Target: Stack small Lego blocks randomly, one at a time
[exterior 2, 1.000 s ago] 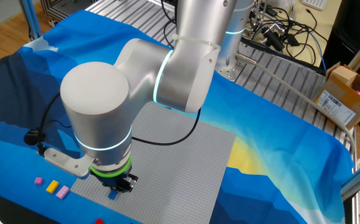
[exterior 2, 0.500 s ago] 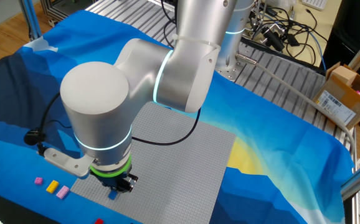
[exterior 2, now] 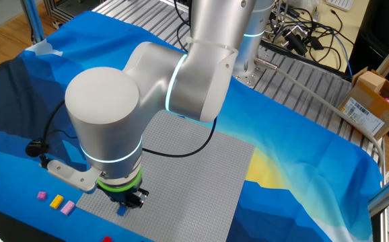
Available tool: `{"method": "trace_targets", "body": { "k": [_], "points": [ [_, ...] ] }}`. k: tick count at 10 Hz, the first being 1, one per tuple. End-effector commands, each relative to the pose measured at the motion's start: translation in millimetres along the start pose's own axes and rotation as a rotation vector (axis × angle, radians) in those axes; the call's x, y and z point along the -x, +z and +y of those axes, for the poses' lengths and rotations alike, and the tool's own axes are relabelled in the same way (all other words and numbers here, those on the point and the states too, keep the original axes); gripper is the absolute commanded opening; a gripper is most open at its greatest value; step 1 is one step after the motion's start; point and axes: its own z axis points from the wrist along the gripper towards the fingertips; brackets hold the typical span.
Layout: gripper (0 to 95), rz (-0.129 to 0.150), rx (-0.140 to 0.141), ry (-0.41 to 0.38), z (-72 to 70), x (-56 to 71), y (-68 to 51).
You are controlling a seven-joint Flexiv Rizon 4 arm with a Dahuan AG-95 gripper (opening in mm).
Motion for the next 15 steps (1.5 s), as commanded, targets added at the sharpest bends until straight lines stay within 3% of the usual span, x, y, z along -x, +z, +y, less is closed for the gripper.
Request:
{"method": "trace_targets", "body": {
  "k": [1,5,6,9,10,13,15],
  "points": [
    [38.0,-0.004,-0.001,0.005,0.0,0.4,7.8],
    [38.0,-0.009,-0.001,0.01,-0.1,-1.0,0.1],
    [19.0,-0.009,0.001,0.013,0.3,-1.6,-2.4],
    [19.0,-0.006,0.0,0.014,0.8,-4.2,-14.0],
    [0.0,-0.007,0.0,0.014,2.0,-4.7,-15.7],
    [0.0,-0.003,-0.001,0.025,4.6,-3.6,-17.0],
    [0.0,-0.006,0.0,0.034,5.8,-1.6,-7.0]
  ]
}}
